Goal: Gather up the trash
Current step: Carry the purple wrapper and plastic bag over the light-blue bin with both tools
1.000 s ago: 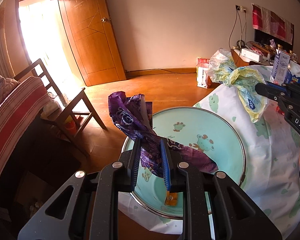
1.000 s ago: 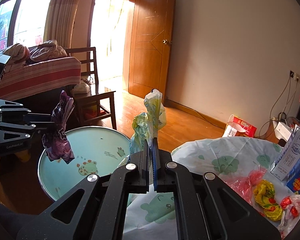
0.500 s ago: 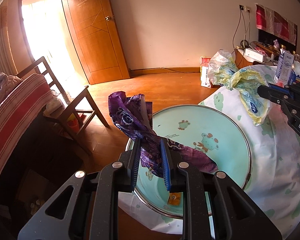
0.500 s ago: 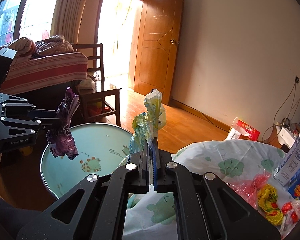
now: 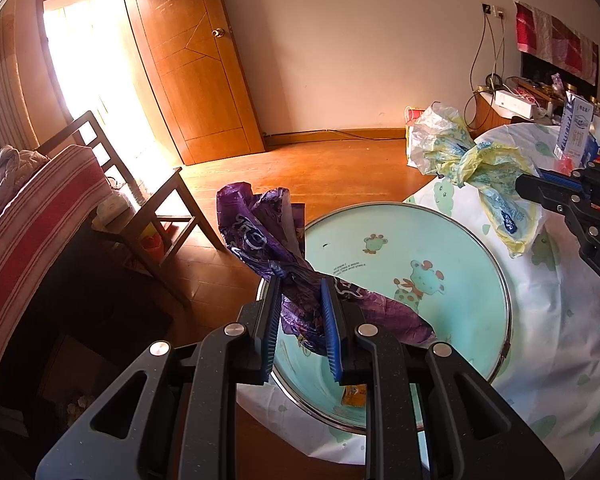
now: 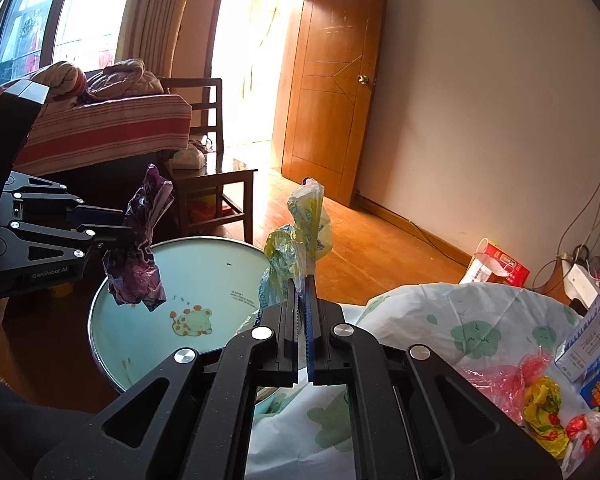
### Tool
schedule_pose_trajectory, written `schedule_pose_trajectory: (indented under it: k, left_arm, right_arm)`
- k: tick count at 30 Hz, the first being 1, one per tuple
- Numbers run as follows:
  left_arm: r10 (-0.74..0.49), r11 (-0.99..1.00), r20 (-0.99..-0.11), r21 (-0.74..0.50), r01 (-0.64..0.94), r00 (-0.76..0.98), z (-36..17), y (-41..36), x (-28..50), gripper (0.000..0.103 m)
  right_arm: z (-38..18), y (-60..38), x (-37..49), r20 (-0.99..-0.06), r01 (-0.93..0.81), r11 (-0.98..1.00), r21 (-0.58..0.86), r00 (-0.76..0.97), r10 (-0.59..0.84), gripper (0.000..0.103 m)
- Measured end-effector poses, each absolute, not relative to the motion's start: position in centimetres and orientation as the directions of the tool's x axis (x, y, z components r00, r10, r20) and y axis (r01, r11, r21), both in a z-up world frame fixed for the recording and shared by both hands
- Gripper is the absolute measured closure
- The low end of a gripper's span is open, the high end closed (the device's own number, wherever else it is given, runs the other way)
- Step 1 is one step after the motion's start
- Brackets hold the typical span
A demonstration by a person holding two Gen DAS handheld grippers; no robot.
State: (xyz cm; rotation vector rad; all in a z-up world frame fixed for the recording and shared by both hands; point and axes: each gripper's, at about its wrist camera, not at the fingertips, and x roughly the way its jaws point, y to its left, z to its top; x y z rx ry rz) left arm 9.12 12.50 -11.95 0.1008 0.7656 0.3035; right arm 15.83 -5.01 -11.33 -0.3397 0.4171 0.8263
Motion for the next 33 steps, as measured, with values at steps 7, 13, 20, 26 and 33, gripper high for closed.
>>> schedule_pose_trajectory:
  k: [7, 13, 20, 26, 33]
  left_arm:
    - [0.3, 0.954, -0.671, 0.197, -0.228, 0.678, -12.04, 12.48, 9.09, 0.083]
    - [0.295, 0.955, -0.673, 0.193, -0.225, 0.678, -12.09, 12.54, 9.09, 0.083]
    - [0.292, 0.956, -0.676, 0.19, -0.223, 0.677, -12.18, 12.64, 9.12, 0.083]
    - [0.288, 0.957, -0.679, 0.188, -0.219, 0.676, -12.23, 12.7, 9.19, 0.083]
    - [0.284, 0.959, -0.681, 0.186, -0.216, 0.675, -12.33, 12.59, 9.3, 0.082]
  right_arm:
    - [-11.33, -4.98, 15.74, -0.483, -0.765, 0.631, -0.129, 0.604, 0.634, 0.099]
    - [-11.32, -5.02, 15.75, -0.483, -0.765, 0.631, -0.13, 0.604, 0.634, 0.099]
    - [-11.31, -5.05, 15.65, -0.483, -0.766, 0.63, -0.132, 0.604, 0.634, 0.099]
    - [-11.45, -4.88, 15.53, -0.486, -0.77, 0.623, -0.135, 0.6, 0.636, 0.099]
    - [-11.47, -4.79, 15.53, -0.49, -0.777, 0.613, -0.14, 0.593, 0.64, 0.099]
